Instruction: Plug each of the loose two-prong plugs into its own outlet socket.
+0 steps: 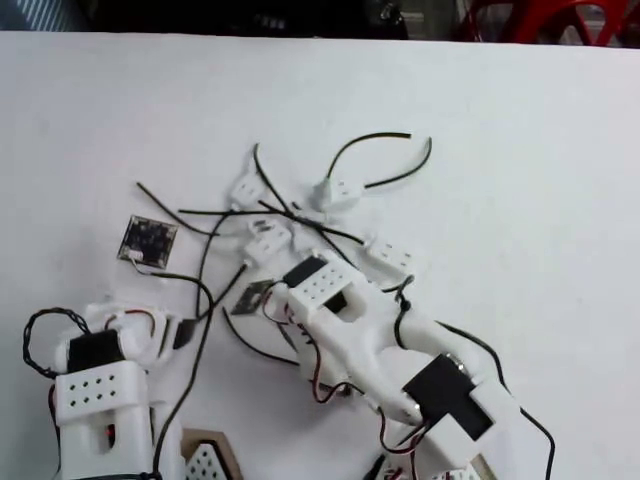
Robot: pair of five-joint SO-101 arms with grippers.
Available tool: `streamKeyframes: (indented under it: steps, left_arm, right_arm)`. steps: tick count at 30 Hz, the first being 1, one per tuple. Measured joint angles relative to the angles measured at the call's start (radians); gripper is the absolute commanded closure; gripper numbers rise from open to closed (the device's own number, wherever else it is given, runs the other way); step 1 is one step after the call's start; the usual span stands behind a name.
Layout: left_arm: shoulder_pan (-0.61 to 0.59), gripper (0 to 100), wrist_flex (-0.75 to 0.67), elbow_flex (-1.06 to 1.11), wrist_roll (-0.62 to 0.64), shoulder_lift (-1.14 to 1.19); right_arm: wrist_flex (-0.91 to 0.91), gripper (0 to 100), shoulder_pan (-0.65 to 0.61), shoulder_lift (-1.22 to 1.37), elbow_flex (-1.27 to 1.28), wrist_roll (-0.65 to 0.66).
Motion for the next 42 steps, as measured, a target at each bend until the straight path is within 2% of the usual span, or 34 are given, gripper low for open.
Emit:
streamKeyframes:
  steps: [6,11,20,23,26,30,35,40,42]
  left_arm:
    - [0.0,70,0.0,0.017,0.0,0.0]
    - [0.0,70,0.0,0.017,0.0,0.0]
    - [0.0,70,0.0,0.017,0.0,0.0]
    - [0.0,70,0.0,0.017,0.0,0.0]
    - [0.0,70,0.0,0.017,0.0,0.0]
    - [0.0,70,0.0,0.017,0.0,0.0]
    - [0.0,70,0.0,0.014,0.0,0.0]
    - [0.0,70,0.0,-0.009,0.035,0.0]
    - [0.0,70,0.0,-0.025,0.058,0.0]
  right_arm:
    - [0.055,98.1,0.0,-0.025,0.0,0.0]
    - [0.124,98.1,0.017,-0.189,0.0,0.003]
    - [0.233,98.1,0.275,-0.575,0.0,0.221]
    - [0.244,98.1,0.377,-0.678,0.002,0.258]
    - [0.239,98.1,0.414,-0.758,0.002,0.259]
    - [0.158,98.1,0.427,-0.83,0.002,0.16]
    - [-0.006,97.7,0.427,-0.867,0.003,-0.081]
    - [-0.048,89.1,0.319,-0.868,0.008,-0.141]
    - [-0.04,89.1,0.282,-0.87,0.008,-0.144]
